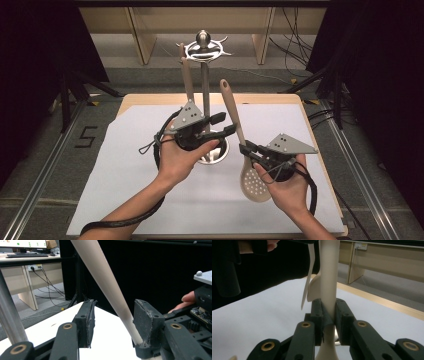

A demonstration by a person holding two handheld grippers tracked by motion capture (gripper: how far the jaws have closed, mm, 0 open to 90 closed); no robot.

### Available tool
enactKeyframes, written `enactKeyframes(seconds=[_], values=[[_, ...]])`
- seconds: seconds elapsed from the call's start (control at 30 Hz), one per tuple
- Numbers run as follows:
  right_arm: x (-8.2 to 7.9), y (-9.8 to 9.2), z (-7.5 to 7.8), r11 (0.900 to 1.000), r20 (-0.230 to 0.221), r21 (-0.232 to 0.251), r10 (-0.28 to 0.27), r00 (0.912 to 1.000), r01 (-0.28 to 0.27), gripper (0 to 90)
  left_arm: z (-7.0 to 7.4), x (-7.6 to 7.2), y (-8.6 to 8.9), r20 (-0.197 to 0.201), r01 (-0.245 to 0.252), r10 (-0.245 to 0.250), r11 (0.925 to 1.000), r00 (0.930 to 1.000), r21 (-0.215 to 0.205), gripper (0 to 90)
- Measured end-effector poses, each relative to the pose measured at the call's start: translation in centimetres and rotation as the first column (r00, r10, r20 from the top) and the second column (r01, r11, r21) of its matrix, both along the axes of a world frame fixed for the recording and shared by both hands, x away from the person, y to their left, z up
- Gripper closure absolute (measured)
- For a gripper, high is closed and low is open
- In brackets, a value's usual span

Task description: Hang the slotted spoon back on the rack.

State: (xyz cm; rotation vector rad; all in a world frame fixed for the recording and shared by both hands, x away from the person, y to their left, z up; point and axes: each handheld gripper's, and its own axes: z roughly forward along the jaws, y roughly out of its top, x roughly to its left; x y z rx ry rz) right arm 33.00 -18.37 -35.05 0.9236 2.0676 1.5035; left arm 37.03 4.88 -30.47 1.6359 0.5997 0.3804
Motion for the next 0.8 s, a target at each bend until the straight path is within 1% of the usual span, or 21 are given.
enactKeyframes(seconds=[0.03,0.07,0.1,0.13,0.17,0.2,0.23,0.27,0.3,0.37,0.4,0.47,0.5,0.53,0.57,0.63,0.67,0.7,0.73,0.77,0.8], values=[[0.0,0.0,0.0,1.000,0.002,-0.007,-0.002,1.0000,0.002,79.2,0.0,0.1,-0.1,-0.004,0.002,-0.002,1.0000,1.0000,-0.006,50.9],[-0.3,0.2,0.1,1.000,-0.018,0.000,-0.012,0.9998,0.012,79.2,0.0,0.1,-0.2,-0.007,0.003,-0.004,1.0000,1.0000,-0.009,51.1],[-0.2,0.2,0.0,1.000,-0.004,-0.002,-0.002,1.0000,0.002,79.2,0.0,0.1,-0.2,-0.009,0.005,-0.005,0.9999,0.9999,-0.009,51.3],[-0.2,0.3,0.0,1.000,-0.007,0.006,0.001,1.0000,-0.001,79.2,0.0,0.2,-0.3,-0.008,0.008,-0.008,0.9999,0.9999,-0.012,51.5],[-0.3,0.3,0.1,1.000,-0.012,-0.001,0.000,0.9999,0.000,79.2,0.0,0.2,-0.3,-0.009,0.011,-0.011,0.9999,0.9999,-0.013,52.0],[-0.1,0.3,0.1,1.000,0.011,-0.010,0.015,0.9998,-0.015,79.3,0.0,0.2,-0.4,-0.008,0.018,-0.019,0.9997,0.9998,-0.013,52.5],[-0.1,0.3,0.1,1.000,0.019,-0.016,0.012,0.9998,-0.011,79.2,0.0,0.2,-0.5,-0.007,0.023,-0.023,0.9996,0.9997,-0.019,53.3],[-0.1,0.4,0.1,1.000,0.020,-0.016,0.019,0.9996,-0.018,79.2,0.0,0.2,-0.6,-0.007,0.022,-0.022,0.9995,0.9997,-0.023,54.7],[-0.2,0.4,0.1,1.000,0.016,-0.003,0.009,0.9998,-0.009,79.2,0.0,0.2,-0.6,-0.001,0.027,-0.027,0.9993,0.9996,-0.025,56.5],[-0.2,0.6,0.1,1.000,0.009,0.002,0.023,0.9997,-0.023,79.2,0.1,0.2,-0.6,0.011,0.027,-0.027,0.9994,0.9996,-0.023,61.0],[-0.2,0.6,0.1,1.000,0.013,0.003,0.026,0.9996,-0.026,79.2,0.1,0.2,-0.4,0.010,0.037,-0.037,0.9988,0.9993,-0.031,64.0],[-0.2,0.5,0.1,1.000,0.026,-0.007,0.022,0.9994,-0.022,79.1,0.1,0.2,-0.3,-0.002,0.048,-0.048,0.9977,0.9988,-0.049,66.2],[-0.1,0.6,0.1,1.000,0.029,-0.011,0.025,0.9993,-0.024,79.1,0.2,0.2,-0.3,0.000,0.054,-0.054,0.9972,0.9985,-0.051,67.1],[-0.3,0.7,0.1,1.000,-0.001,-0.002,0.013,0.9999,-0.013,79.1,0.2,0.2,-0.3,0.001,0.061,-0.061,0.9967,0.9981,-0.053,68.0],[-0.1,0.8,0.1,1.000,0.012,-0.007,0.027,0.9996,-0.027,79.0,0.2,0.2,-0.2,0.001,0.067,-0.067,0.9961,0.9978,-0.059,69.0],[0.0,1.0,0.0,1.000,0.013,-0.002,0.030,0.9995,-0.030,78.9,0.3,0.1,-0.1,-0.008,0.088,-0.089,0.9927,0.9960,-0.082,71.7],[-0.1,1.0,0.1,1.000,0.008,-0.014,0.028,0.9996,-0.028,78.9,0.4,0.0,0.0,-0.015,0.097,-0.099,0.9915,0.9950,-0.086,73.1],[0.2,1.2,0.0,0.999,0.034,-0.021,0.047,0.9983,-0.046,78.8,0.5,-0.1,0.0,-0.014,0.108,-0.110,0.9901,0.9938,-0.090,74.2],[0.2,1.4,0.0,0.999,0.024,-0.007,0.050,0.9985,-0.050,78.6,0.6,-0.2,0.0,-0.016,0.112,-0.114,0.9892,0.9933,-0.094,75.0],[0.2,1.4,0.2,0.998,0.030,-0.026,0.051,0.9982,-0.051,78.3,0.7,-0.2,0.1,-0.012,0.119,-0.121,0.9889,0.9926,-0.089,75.5],[0.2,1.5,0.2,0.999,0.024,-0.017,0.049,0.9985,-0.049,76.5,0.8,-0.2,0.2,-0.004,0.120,-0.121,0.9904,0.9926,-0.067,75.7]])
